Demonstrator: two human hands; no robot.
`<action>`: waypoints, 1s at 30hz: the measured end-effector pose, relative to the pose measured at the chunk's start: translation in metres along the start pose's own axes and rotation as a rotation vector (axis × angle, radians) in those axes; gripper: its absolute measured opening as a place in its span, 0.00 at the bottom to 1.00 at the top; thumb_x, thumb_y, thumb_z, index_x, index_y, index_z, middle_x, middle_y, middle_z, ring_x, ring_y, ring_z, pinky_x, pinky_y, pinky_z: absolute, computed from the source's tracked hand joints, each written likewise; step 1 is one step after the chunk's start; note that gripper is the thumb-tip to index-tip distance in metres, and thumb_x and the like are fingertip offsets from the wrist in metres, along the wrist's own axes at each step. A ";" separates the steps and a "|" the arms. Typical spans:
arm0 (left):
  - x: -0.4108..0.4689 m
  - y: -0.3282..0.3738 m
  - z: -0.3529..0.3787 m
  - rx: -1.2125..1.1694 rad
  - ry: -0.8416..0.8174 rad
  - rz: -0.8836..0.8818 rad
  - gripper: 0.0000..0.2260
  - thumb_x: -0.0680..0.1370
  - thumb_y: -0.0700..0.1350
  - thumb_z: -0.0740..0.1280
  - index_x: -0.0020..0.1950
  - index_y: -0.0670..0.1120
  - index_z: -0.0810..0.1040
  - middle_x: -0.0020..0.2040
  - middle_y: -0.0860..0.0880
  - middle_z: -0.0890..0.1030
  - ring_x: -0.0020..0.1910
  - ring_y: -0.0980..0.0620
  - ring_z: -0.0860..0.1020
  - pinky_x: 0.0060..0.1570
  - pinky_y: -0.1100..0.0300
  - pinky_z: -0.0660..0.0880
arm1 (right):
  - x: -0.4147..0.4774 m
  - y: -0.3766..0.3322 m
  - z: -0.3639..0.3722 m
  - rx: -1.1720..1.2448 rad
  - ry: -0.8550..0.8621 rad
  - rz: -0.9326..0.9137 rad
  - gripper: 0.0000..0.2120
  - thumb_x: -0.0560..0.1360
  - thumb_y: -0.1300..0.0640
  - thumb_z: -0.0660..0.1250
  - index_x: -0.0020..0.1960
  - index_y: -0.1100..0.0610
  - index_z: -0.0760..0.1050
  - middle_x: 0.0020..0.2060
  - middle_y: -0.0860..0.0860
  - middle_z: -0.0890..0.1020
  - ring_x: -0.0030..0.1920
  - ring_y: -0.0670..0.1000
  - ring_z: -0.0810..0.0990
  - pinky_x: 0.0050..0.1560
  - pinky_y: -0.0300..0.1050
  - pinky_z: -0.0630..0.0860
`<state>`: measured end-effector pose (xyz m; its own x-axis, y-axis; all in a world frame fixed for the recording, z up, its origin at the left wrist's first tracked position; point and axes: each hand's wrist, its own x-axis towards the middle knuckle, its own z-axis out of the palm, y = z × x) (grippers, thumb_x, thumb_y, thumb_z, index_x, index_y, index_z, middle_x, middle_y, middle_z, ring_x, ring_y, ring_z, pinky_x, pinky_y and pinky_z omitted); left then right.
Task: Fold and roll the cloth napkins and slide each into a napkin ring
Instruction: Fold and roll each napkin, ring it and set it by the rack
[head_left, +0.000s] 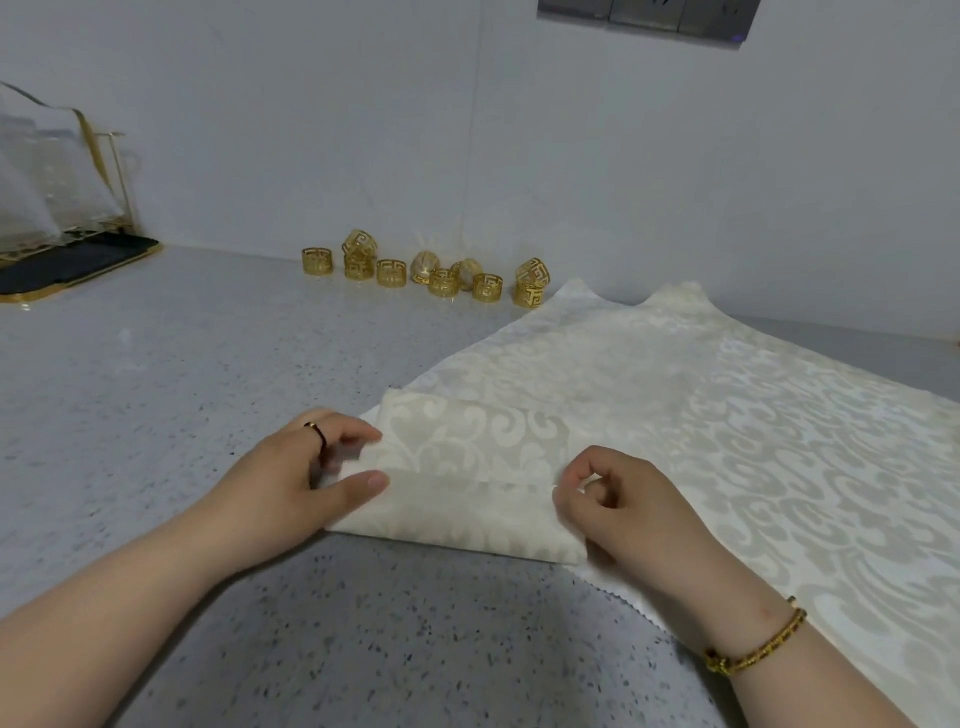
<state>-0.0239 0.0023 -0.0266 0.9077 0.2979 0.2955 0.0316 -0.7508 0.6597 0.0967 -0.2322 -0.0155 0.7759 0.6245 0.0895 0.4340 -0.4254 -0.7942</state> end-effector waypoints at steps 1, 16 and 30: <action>0.000 0.000 -0.001 -0.006 -0.027 0.037 0.16 0.61 0.65 0.69 0.46 0.65 0.70 0.48 0.67 0.72 0.52 0.68 0.69 0.45 0.79 0.66 | 0.000 -0.001 0.000 -0.051 0.007 0.001 0.07 0.72 0.55 0.65 0.35 0.48 0.72 0.19 0.45 0.72 0.26 0.46 0.71 0.36 0.43 0.70; -0.009 -0.003 -0.006 0.455 -0.053 0.412 0.16 0.65 0.59 0.61 0.45 0.54 0.82 0.39 0.59 0.82 0.42 0.60 0.75 0.42 0.70 0.68 | -0.006 -0.008 -0.003 -0.104 -0.040 -0.193 0.07 0.69 0.56 0.71 0.38 0.46 0.75 0.42 0.43 0.76 0.38 0.39 0.71 0.40 0.29 0.67; -0.007 0.006 -0.004 -0.091 0.016 -0.097 0.05 0.72 0.47 0.71 0.37 0.56 0.78 0.29 0.50 0.76 0.29 0.58 0.71 0.32 0.70 0.66 | -0.001 -0.007 0.000 0.035 -0.071 -0.096 0.04 0.71 0.55 0.70 0.41 0.50 0.75 0.35 0.49 0.75 0.31 0.40 0.69 0.32 0.29 0.67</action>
<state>-0.0315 -0.0014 -0.0220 0.8954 0.3764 0.2377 0.0802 -0.6616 0.7456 0.0925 -0.2300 -0.0105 0.6966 0.7067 0.1240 0.4872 -0.3390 -0.8048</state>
